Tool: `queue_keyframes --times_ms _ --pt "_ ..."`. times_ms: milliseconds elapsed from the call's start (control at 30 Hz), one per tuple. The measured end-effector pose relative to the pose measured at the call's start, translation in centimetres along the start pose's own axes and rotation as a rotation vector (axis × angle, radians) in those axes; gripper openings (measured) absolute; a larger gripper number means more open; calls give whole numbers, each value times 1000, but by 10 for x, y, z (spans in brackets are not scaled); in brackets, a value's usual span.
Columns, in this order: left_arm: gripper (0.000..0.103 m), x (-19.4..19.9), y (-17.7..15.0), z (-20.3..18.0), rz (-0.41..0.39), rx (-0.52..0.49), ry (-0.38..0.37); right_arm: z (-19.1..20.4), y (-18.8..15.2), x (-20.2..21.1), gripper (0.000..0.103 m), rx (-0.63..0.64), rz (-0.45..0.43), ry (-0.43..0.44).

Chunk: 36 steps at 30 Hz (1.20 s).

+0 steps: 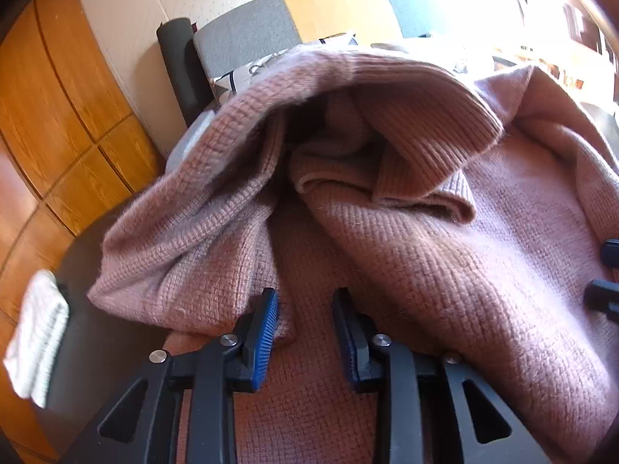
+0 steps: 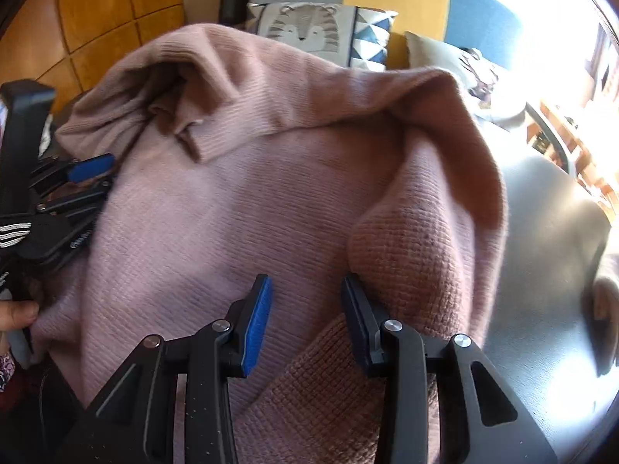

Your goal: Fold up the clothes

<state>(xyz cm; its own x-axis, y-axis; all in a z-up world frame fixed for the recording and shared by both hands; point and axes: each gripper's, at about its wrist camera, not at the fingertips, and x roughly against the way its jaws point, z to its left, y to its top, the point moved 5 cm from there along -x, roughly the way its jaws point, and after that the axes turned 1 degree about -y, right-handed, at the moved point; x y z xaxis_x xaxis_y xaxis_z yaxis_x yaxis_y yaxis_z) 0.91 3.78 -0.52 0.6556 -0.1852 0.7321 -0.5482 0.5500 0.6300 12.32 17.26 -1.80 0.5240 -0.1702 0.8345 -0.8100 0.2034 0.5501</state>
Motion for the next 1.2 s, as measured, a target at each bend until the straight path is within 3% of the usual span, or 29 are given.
queue_keyframes --times_ms 300,500,600,833,900,933,967,1000,1200 --pt "31 3 3 1 -1 5 -4 -44 -15 56 43 -195 -78 155" --pt "31 3 3 5 -4 15 -13 -74 -48 75 47 -236 6 105" --pt "31 1 3 6 -3 16 -15 -69 -66 80 47 -255 27 154" --pt "31 -9 2 11 -3 13 -13 -32 -79 75 47 -336 97 425" --pt "31 -7 0 8 -4 13 -13 -20 -83 67 47 -320 125 430" --pt "31 -6 -1 6 -4 13 -13 -15 -84 63 45 -310 132 421" --pt "31 -5 -1 6 -4 13 -12 -11 -84 63 19 -299 125 402" --pt "31 -4 -2 5 -4 13 -12 -10 -81 65 5 -288 111 386" --pt "31 -2 -5 -1 -4 18 -12 -29 -57 86 4 -239 6 240"
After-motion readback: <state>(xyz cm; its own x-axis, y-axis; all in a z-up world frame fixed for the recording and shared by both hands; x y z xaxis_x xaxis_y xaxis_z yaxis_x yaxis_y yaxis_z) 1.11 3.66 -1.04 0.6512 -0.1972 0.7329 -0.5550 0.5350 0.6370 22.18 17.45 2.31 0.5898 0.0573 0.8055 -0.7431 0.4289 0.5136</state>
